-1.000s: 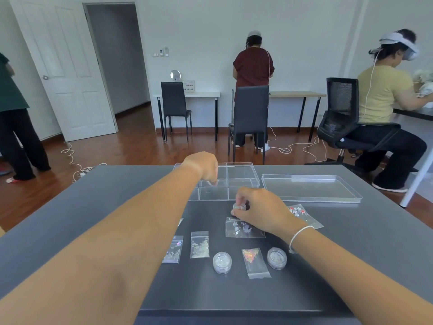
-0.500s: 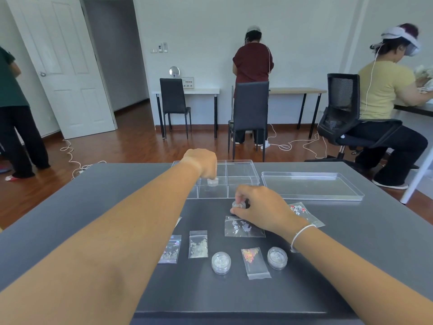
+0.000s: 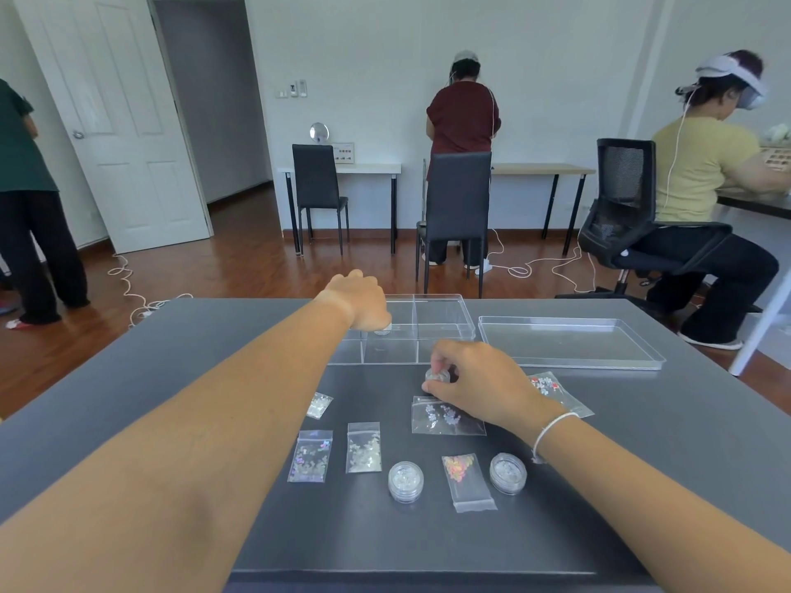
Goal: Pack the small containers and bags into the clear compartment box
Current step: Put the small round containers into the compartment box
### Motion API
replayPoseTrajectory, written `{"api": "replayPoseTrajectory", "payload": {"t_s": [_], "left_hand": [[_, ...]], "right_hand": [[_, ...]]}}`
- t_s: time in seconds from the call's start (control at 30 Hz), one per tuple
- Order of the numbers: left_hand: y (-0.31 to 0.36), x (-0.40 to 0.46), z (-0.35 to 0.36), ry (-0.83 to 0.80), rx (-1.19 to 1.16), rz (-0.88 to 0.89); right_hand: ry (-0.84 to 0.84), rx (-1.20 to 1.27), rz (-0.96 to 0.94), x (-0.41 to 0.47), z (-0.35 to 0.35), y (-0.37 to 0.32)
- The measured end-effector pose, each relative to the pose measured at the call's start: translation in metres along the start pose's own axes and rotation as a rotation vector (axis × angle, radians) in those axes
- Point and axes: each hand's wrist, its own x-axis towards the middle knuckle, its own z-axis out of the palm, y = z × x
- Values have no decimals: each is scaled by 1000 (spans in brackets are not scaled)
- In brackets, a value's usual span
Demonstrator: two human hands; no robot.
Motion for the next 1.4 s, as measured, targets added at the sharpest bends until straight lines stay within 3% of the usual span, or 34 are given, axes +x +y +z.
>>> {"api": "replayPoseTrajectory", "payload": {"t_s": [0.2, 0.63, 1.0, 1.4], "left_hand": [[-8, -2, 4, 59, -206, 8], [-41, -3, 19, 128, -299, 151], [-78, -23, 34, 148, -468, 111], [-86, -28, 52, 117, -580, 56]], "right_hand": [[-4, -2, -15, 0, -1, 1], [130, 270, -56, 43, -31, -23], [-19, 253, 61, 81, -18, -28], [-249, -14, 131, 99, -15, -41]]}}
